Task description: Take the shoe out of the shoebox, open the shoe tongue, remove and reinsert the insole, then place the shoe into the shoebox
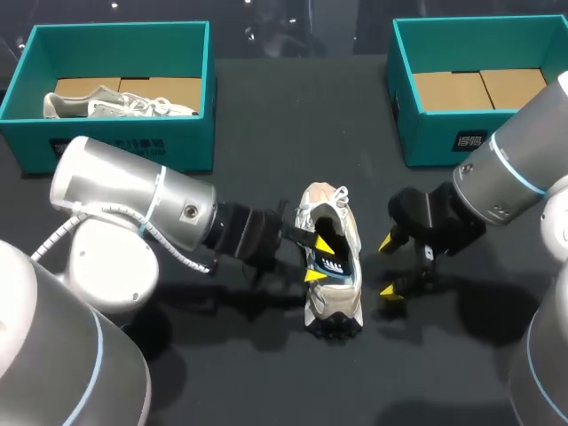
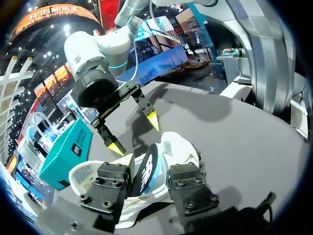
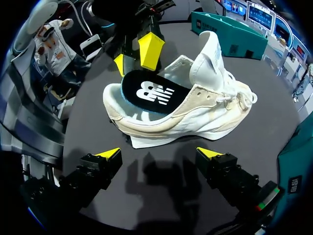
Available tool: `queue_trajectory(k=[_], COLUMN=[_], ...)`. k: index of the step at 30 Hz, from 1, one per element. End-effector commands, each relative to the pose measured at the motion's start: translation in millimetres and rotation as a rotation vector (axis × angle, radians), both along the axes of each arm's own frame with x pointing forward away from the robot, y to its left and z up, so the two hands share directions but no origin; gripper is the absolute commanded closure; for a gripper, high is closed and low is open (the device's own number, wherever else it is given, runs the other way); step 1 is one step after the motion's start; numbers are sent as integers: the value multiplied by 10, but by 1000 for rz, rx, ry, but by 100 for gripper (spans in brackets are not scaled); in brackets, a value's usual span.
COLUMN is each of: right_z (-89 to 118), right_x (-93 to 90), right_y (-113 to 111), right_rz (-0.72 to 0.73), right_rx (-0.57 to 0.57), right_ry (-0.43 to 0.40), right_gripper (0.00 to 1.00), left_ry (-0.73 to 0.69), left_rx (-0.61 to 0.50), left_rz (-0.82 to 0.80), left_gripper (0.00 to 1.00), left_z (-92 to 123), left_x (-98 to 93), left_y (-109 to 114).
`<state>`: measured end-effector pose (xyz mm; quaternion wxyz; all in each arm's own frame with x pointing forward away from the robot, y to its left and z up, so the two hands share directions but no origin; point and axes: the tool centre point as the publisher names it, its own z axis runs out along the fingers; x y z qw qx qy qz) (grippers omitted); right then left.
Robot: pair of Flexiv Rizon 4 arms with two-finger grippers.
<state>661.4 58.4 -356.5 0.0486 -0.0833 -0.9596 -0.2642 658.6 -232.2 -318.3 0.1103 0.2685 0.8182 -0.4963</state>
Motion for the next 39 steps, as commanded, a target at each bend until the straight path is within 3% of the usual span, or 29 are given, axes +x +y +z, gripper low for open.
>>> queue_trajectory(k=[1,12,15,17,21,23,24,25,26,39], right_z=[260,391,407,409,395,395,395,395,395,395], right_x=[-108,-131,-128,-131,-136,-136,-136,-136,-136,-136], right_y=[-322,-654,-738,-803,-827,-827,-827,-827,-827,-827], right_rz=[-16,-28,5,100,109,109,109,109,109,109], right_rx=[-9,-65,-40,31,22,22,22,22,22,22], right_ry=[-9,4,-17,-55,-37,-37,-37,-37,-37,-37], right_gripper=[0,0,0,0,0,0,0,0,0,0], left_ry=[7,3,-13,-36,-56,-66,-67,-64,-62,-62], left_rx=[65,152,176,192,217,248,271,302,319,319], left_rz=[-44,-112,-140,-153,-188,-227,-256,-287,-301,-301], left_gripper=[64,63,64,64,64,66,72,82,100,100], left_z=[122,319,397,443,563,621,646,675,703,703], left_x=[4,14,24,43,76,80,78,73,74,74], left_y=[140,446,541,597,699,755,788,826,855,855])
